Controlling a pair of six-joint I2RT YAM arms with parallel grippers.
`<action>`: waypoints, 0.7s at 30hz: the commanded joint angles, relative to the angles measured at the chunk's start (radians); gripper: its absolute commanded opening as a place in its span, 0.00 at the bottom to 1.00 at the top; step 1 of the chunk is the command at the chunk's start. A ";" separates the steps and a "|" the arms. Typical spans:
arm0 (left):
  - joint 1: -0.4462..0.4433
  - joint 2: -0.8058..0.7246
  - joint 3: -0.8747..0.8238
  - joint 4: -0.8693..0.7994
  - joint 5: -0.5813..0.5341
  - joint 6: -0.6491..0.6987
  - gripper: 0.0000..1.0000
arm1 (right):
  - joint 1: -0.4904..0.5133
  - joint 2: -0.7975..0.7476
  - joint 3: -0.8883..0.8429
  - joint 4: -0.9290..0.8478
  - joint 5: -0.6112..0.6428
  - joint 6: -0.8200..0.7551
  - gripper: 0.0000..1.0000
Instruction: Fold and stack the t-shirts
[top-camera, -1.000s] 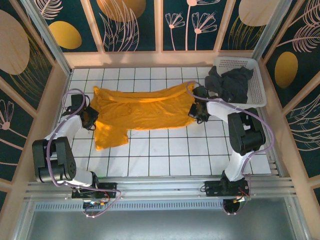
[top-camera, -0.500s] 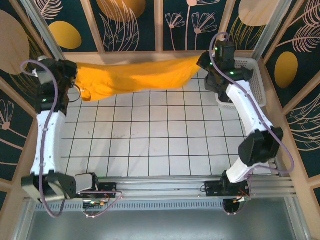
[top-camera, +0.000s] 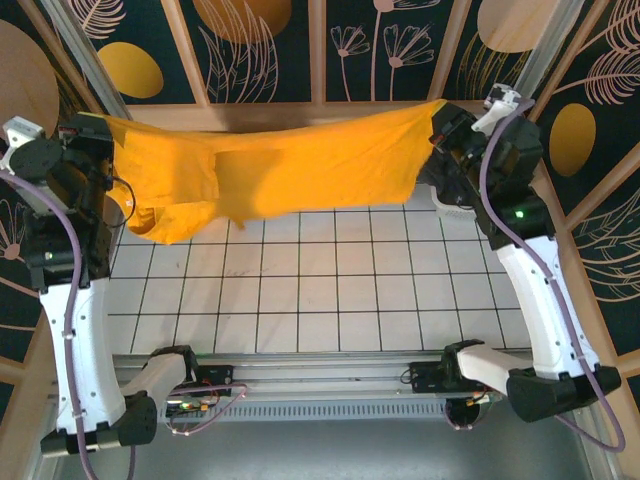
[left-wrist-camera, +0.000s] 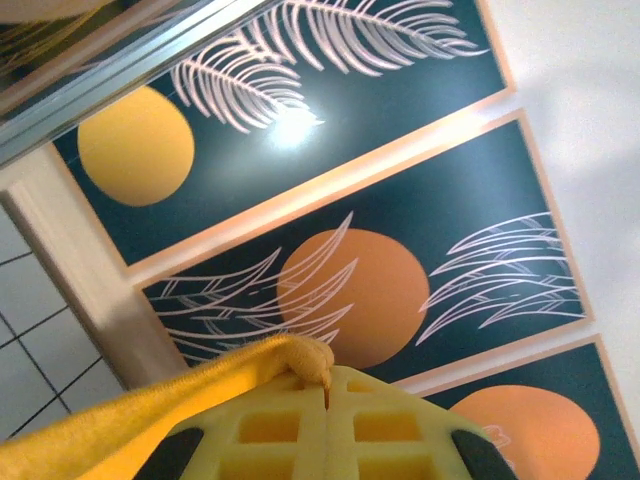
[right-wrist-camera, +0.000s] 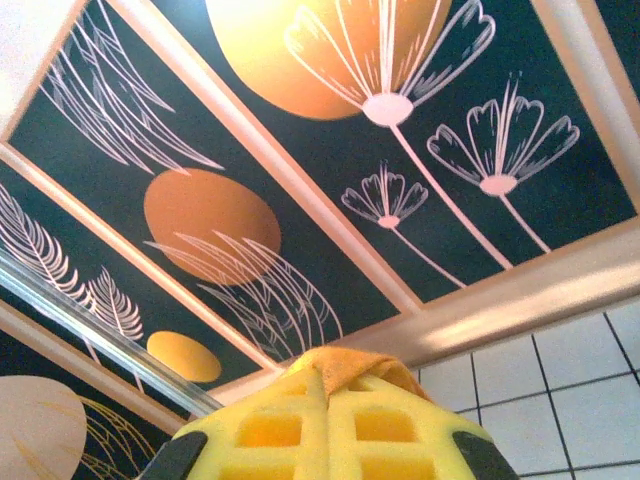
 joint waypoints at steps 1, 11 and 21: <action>0.002 0.134 0.021 -0.041 0.058 -0.006 0.00 | -0.011 0.129 0.047 0.040 -0.057 0.029 0.00; 0.013 0.518 0.256 0.001 0.252 0.090 0.00 | -0.040 0.516 0.337 0.089 -0.177 0.049 0.00; 0.031 0.574 0.724 -0.221 0.125 0.187 0.00 | -0.121 0.461 0.396 0.073 -0.160 0.104 0.00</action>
